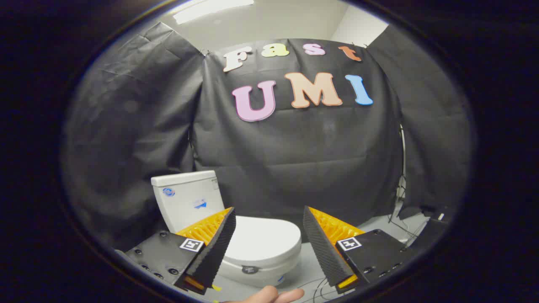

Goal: Open the toilet lid.

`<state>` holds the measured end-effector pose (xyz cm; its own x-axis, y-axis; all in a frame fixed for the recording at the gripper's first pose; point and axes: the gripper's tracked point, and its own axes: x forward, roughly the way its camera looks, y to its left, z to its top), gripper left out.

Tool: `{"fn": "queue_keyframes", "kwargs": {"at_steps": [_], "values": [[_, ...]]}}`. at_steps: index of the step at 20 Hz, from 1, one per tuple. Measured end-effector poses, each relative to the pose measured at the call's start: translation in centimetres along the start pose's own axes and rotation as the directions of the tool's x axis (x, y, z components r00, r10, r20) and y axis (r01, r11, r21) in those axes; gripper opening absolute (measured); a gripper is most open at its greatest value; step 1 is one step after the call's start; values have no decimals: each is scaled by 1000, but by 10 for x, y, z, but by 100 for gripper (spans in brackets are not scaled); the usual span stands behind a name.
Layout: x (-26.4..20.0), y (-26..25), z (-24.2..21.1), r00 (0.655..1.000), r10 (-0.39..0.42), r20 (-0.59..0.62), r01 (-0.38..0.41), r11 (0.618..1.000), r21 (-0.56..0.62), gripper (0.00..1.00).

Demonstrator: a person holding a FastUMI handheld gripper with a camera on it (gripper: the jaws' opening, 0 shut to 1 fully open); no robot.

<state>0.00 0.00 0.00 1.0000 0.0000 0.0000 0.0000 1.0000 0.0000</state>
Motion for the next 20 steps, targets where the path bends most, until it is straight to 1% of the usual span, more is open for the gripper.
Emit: {"fn": "queue_keyframes", "kwargs": {"at_steps": [2,4,6,7,10,12,15,17,19,20], "values": [[-16,21,-22,999,18,-39,-19,1000,-9,99],[-23,22,-36,997,-2,-73,1,1000,-16,99],[-22,24,-41,997,-17,-77,18,1000,9,99],[-21,30,-38,998,-10,-63,12,1000,23,99],[-10,56,-26,999,39,-7,-39,998,51,99],[-2,71,-21,998,68,9,-68,997,41,99],[9,101,-6,984,171,50,-173,984,45,99],[12,108,-9,977,211,30,-212,976,48,99],[12,96,-12,986,168,7,-168,985,21,99],[11,90,-9,988,154,19,-154,988,8,99]]}}
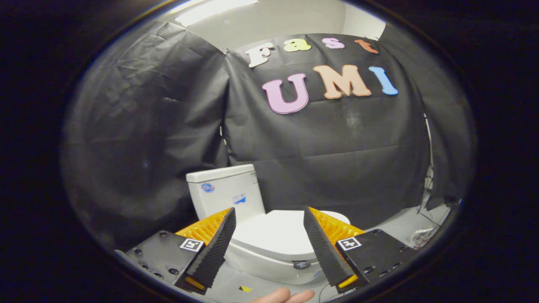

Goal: Open the toilet lid.

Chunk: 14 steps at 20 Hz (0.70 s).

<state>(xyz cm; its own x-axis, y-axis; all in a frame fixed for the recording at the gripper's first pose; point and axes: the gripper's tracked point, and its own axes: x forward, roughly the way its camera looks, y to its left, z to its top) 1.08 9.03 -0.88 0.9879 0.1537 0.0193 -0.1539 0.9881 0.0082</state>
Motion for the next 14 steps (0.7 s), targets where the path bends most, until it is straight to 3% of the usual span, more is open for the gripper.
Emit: {"fn": "queue_keyframes", "kwargs": {"at_steps": [9,14], "values": [[4,-14,-18,998,-52,-27,52,999,1,99],[15,-18,-62,993,-77,-90,80,996,37,99]]}}
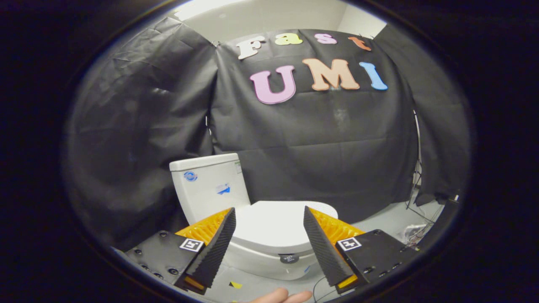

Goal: Open the toilet lid.

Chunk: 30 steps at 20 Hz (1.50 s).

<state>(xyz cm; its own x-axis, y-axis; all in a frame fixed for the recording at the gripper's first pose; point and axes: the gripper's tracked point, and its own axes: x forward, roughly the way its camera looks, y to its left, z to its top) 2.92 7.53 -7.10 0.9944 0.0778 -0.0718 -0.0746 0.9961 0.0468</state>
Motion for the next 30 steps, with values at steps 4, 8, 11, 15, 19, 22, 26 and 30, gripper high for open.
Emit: {"fn": "queue_keyframes", "kwargs": {"at_steps": [4,8,11,15,19,22,26,30], "values": [[15,-5,-73,993,-9,-117,27,987,156,99],[26,-13,-129,976,-27,-216,97,941,324,99],[38,-18,-149,967,-40,-251,144,901,410,99],[59,-32,-170,952,-87,-294,250,776,579,96],[73,-34,-163,943,-150,-298,329,566,756,64],[69,-35,-208,863,-162,-479,488,512,707,39],[77,-46,-197,865,-203,-460,496,487,719,15],[77,-47,-193,855,-210,-474,505,542,671,15]]}}
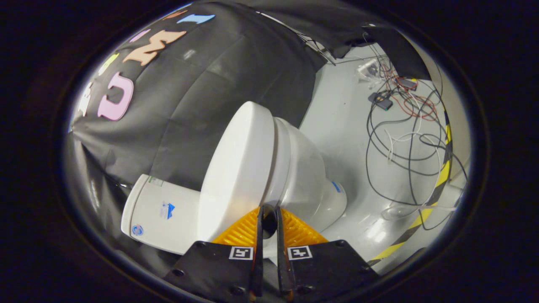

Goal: Open the toilet lid.

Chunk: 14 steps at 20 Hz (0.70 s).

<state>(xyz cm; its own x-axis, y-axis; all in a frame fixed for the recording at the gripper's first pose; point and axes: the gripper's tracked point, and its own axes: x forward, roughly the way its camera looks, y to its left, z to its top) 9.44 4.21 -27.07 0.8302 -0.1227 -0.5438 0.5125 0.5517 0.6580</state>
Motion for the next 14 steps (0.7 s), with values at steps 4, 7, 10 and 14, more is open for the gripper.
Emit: {"fn": "queue_keyframes", "kwargs": {"at_steps": [4,7,10,14], "values": [[-1,5,2,997,-66,-31,63,994,-87,16],[0,2,-4,996,-72,-50,71,997,-30,16],[1,-1,-12,998,20,-62,-12,992,124,16],[0,-1,-13,996,70,-63,-56,977,208,12]]}}
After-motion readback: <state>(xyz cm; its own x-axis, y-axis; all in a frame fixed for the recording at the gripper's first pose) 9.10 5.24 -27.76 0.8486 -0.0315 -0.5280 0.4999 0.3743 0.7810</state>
